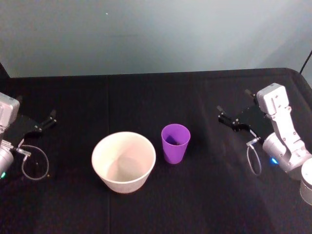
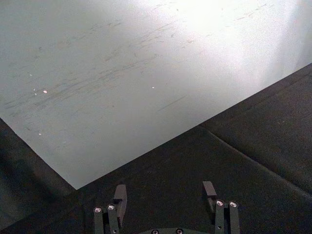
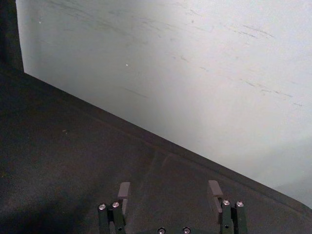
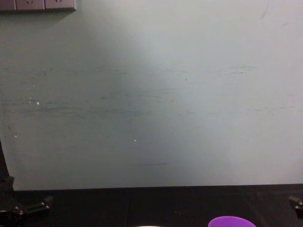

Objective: Pick up the cup and pour the mung beans from the cup into the bowl.

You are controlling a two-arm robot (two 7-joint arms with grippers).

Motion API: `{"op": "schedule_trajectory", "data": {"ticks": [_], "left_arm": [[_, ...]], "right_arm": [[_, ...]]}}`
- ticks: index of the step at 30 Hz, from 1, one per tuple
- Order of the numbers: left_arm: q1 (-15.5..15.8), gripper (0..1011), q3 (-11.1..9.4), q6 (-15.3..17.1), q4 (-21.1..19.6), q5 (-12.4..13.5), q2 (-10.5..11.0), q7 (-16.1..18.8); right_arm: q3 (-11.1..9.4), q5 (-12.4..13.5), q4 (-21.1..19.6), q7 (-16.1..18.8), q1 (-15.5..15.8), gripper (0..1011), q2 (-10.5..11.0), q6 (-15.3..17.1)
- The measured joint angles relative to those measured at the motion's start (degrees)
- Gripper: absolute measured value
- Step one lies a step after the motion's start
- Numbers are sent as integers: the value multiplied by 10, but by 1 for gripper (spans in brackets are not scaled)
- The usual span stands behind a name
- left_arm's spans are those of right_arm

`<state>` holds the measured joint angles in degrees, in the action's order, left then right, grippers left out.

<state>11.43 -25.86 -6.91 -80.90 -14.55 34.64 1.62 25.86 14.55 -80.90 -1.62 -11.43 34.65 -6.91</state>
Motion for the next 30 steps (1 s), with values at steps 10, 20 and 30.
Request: {"op": "schedule_trajectory", "data": {"ticks": [10, 20, 30], "left_arm": [[0, 1011, 0, 0, 0, 0, 0, 0], [0, 1011, 0, 0, 0, 0, 0, 0], [0, 1011, 0, 0, 0, 0, 0, 0]], "right_arm": [[0, 0, 0, 0, 0, 1002, 0, 0], [0, 0, 0, 0, 0, 1003, 0, 0], [0, 0, 0, 0, 0, 1003, 0, 0]]}}
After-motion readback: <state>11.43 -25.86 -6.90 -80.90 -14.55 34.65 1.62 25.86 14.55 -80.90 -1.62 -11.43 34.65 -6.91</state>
